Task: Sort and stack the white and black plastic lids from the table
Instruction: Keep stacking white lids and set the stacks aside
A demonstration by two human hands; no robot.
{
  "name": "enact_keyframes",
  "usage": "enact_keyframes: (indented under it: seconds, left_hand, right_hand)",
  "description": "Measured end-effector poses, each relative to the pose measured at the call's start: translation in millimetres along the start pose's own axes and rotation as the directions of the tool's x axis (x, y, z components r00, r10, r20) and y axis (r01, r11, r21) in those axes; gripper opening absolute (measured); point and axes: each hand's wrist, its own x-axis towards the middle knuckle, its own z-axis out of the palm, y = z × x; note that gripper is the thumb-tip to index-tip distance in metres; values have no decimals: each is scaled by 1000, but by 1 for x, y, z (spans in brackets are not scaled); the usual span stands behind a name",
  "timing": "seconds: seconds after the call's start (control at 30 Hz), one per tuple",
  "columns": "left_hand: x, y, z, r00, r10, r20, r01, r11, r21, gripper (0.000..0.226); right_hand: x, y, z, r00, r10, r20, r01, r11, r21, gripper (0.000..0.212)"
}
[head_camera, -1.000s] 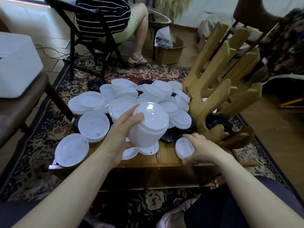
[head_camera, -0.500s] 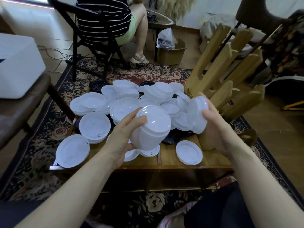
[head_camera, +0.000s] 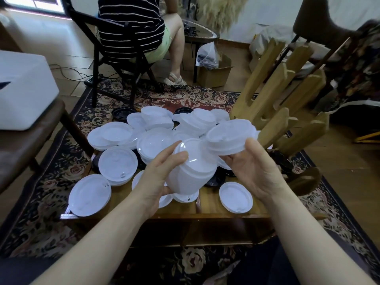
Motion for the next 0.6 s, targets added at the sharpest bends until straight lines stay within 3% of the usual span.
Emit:
enact_keyframes:
  seconds: [0.13,0.3,0.47,0.6]
  left_hand:
    - [-1,1,0,1000,-6,-7,6,1000,-12,69]
    - [-3,3,2,1000,-25,-10,25,999,-41,59]
    - [-3,6,-1,999,-19,-31,17,997,-76,51]
    - [-5,6,1,999,-4,34,5,1000,-23,49]
  right_hand:
    - [-1,5,8,999,-11,-40,5,989,-145,117]
    - [-4,9,2,999,-44,6,44,949,-312,90]
    - [-4,15,1,998,-38,40,53,856,-515,85]
    - [-4,22,4,1000,-15,26,26,876,-482,87]
